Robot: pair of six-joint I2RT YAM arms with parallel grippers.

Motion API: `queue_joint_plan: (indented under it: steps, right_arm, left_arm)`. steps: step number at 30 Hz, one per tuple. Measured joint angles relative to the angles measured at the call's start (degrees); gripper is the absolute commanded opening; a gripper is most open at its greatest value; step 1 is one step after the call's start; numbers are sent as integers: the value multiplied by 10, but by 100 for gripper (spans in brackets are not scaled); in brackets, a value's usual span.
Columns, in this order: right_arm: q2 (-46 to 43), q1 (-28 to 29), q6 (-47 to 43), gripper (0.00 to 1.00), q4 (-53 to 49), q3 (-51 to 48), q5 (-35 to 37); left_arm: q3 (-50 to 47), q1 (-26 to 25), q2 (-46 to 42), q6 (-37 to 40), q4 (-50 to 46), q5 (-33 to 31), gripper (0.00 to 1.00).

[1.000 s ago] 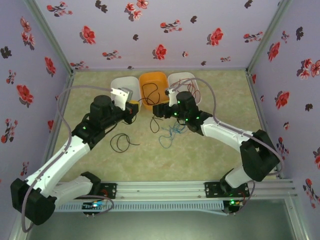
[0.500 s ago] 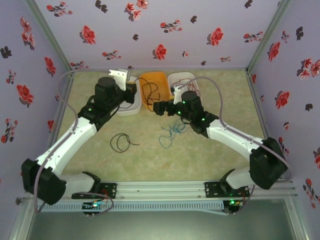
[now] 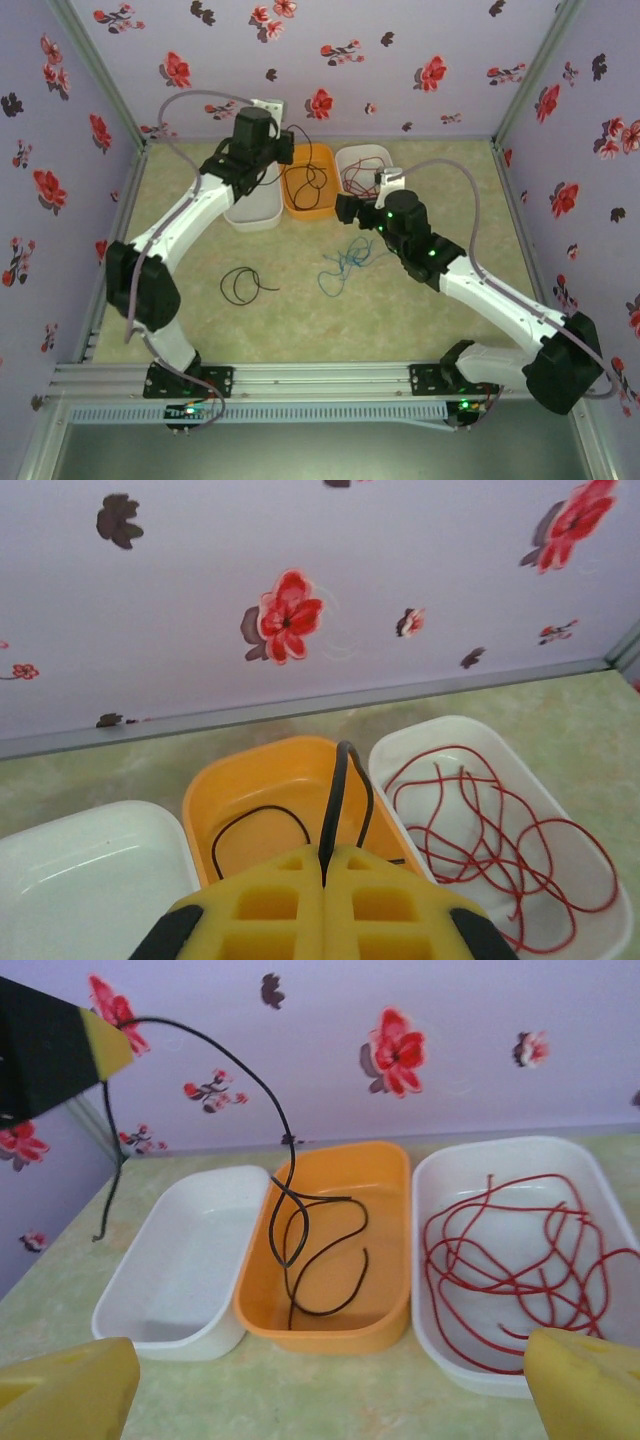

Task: Untangle the cables

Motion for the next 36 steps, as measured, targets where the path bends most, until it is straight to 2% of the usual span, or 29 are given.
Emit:
queue_joint_plan:
  steps: [6,13,18,24,36]
  right_arm:
    - [-39,0,0,99,-17,-12,41]
    - [-48,-3,2,99,-61,-12,103]
    - [-48,-3,2,99,-76,-12,115]
    - [-49,-3,10,99,-85,-12,119]
    - [-49,-3,16,99,-84,-12,120]
  left_arm:
    - [72,-2,87,-17,-41,-34,0]
    - [174,-23,180,-32,-92,-106,0]
    - [242,-43,241,-50,-117,-136,0]
    - [279,-50,289,-77,-123,-148,0]
    - [286,-53,330,-127,-94,-135,0]
